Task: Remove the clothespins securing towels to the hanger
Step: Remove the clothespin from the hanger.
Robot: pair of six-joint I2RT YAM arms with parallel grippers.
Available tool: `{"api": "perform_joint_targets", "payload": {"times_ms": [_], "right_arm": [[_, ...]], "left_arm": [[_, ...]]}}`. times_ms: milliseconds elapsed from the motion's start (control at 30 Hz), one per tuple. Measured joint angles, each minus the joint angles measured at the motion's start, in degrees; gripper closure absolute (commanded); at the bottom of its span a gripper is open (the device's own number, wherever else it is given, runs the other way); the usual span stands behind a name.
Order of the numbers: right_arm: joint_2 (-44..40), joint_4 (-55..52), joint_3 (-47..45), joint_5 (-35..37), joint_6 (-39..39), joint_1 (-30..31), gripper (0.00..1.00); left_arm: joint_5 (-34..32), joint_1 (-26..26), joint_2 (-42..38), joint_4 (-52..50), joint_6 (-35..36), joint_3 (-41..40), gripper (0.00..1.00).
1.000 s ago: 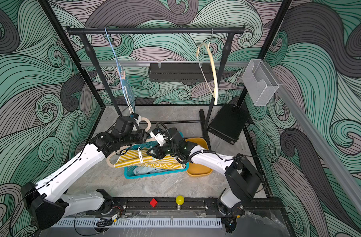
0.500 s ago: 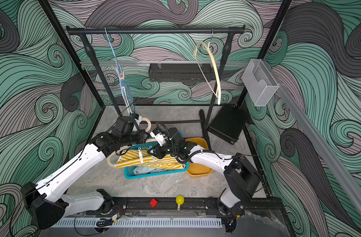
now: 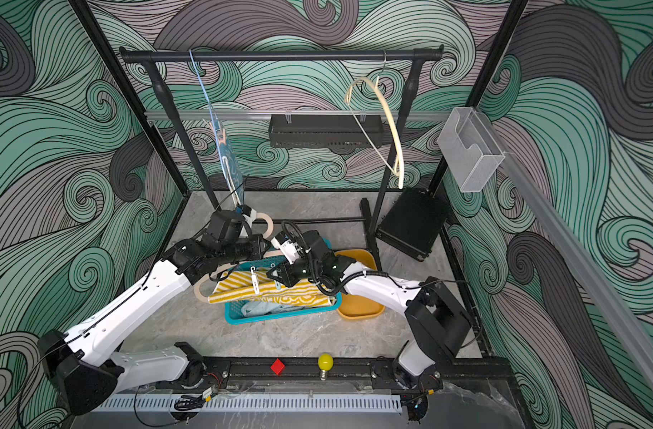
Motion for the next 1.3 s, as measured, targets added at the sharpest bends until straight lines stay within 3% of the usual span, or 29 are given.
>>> {"api": "perform_joint_targets", "payload": {"times_ms": [867, 1300], "right_arm": [[-5.25, -2.01, -0.28, 5.18, -1.99, 0.37, 1.0], [-11.87, 6.05, -4.55, 5.27, -4.02, 0.37, 1.0]], "left_arm": [[0.46, -0.02, 0.02, 3.15, -1.27, 0.0, 1.0], [-0.15, -0.07, 3.85, -0.79, -1.73, 0.07, 1.0]]}}
